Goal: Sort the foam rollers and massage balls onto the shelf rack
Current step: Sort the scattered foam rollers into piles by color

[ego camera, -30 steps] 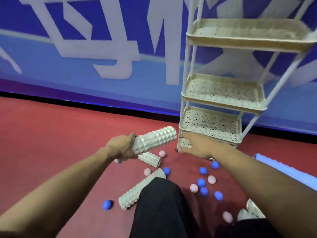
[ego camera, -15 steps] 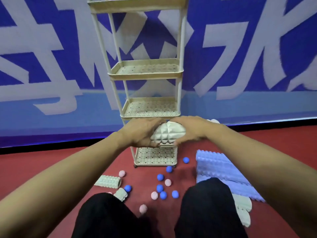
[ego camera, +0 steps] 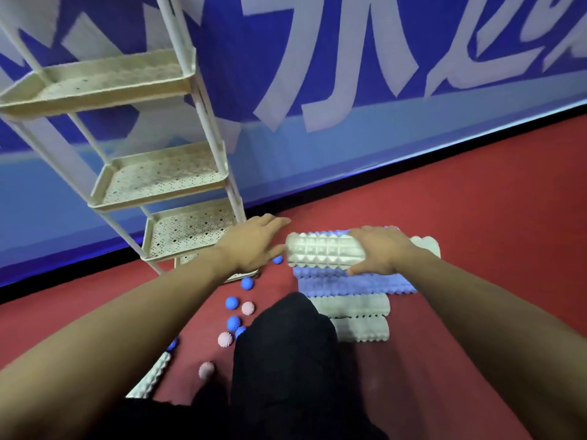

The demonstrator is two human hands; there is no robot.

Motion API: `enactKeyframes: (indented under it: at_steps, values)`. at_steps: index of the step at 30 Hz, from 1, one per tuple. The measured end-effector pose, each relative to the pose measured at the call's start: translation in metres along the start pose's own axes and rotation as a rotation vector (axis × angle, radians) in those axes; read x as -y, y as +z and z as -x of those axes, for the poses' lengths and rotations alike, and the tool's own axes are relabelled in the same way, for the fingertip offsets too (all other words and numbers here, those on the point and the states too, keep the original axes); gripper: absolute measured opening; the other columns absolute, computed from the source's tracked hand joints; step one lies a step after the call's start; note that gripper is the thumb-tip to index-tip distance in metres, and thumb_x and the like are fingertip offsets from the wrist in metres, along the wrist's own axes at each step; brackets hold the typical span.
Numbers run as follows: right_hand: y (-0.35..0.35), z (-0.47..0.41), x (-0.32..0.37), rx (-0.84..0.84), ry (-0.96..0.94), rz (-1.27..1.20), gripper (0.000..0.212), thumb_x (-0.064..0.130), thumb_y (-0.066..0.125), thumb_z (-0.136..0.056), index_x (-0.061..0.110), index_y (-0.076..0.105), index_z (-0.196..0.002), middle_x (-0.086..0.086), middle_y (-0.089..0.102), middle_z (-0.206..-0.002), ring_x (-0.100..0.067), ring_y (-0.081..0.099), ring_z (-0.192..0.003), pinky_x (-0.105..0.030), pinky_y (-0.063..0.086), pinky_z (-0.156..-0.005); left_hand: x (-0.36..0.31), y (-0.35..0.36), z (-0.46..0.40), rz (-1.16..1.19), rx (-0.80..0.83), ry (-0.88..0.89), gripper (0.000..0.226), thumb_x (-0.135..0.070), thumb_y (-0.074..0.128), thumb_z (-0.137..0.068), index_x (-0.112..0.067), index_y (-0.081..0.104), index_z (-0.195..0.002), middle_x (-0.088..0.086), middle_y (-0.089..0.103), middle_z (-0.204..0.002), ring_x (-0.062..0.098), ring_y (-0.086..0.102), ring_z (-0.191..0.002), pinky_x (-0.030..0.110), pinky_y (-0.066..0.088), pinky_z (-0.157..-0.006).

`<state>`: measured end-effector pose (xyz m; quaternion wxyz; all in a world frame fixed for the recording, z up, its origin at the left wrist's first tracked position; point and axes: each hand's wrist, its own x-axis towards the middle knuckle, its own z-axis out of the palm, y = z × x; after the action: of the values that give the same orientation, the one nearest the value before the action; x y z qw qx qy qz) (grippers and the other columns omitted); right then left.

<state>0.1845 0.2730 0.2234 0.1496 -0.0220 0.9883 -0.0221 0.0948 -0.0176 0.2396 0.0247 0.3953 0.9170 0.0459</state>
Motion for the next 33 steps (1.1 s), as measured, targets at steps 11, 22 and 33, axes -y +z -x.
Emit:
enactKeyframes:
  at_steps: [11, 22, 33]
  values:
    - [0.207, -0.053, -0.036, 0.227, 0.091, 0.006, 0.091, 0.067, 0.068, -0.076, 0.024, 0.033, -0.148, -0.001, 0.045, -0.147, -0.026, 0.041, -0.135, -0.046, 0.027, -0.108, 0.061, 0.132, -0.013, 0.236, 0.126, -0.308, 0.049, -0.049, 0.047, -0.099, -0.024, 0.045, -0.141, 0.006, 0.05, -0.139, 0.028, 0.053, -0.125, 0.039, 0.041, -0.102]
    - [0.299, -0.118, -0.011, 0.337, 0.077, 0.004, 0.077, 0.043, 0.067, -0.088, 0.019, 0.027, -0.151, -0.003, 0.038, -0.152, -0.026, 0.034, -0.141, -0.04, 0.025, -0.113, 0.14, 0.227, 0.037, 0.341, 0.404, -0.489, 0.062, -0.069, 0.033, -0.091, -0.029, 0.042, -0.138, 0.004, 0.053, -0.133, 0.029, 0.061, -0.112, 0.045, 0.048, -0.097]
    - [0.239, -0.143, 0.024, 0.262, 0.032, -0.146, 0.075, 0.056, 0.059, -0.092, 0.023, 0.031, -0.154, 0.002, 0.036, -0.157, -0.02, 0.033, -0.144, -0.035, 0.023, -0.118, 0.157, 0.224, 0.059, 0.337, 0.444, -0.541, 0.052, -0.054, 0.041, -0.099, -0.026, 0.039, -0.143, 0.005, 0.049, -0.138, 0.028, 0.058, -0.118, 0.044, 0.045, -0.101]
